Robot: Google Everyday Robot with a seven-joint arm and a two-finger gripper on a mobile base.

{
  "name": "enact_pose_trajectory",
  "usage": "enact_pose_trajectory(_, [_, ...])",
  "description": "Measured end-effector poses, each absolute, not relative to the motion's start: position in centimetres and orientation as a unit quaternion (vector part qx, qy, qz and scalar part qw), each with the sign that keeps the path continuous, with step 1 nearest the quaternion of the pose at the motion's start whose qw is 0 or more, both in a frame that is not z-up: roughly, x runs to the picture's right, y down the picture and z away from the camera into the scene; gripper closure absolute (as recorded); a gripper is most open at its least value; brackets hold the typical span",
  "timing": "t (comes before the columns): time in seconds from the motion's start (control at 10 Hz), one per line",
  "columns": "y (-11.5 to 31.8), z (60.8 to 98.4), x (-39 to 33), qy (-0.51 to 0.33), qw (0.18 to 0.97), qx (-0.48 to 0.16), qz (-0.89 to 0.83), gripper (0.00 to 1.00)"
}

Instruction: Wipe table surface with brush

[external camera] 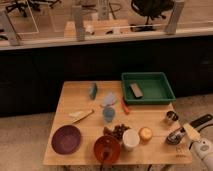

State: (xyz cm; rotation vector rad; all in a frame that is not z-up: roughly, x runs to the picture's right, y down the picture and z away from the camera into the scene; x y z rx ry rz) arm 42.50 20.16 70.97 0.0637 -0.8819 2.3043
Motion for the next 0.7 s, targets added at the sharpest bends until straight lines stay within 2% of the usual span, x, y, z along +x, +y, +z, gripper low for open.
enact_pose_trajectory(0.7, [21.0,73.3,42.9,-0.345,0.313,0.002,0.885,1.00])
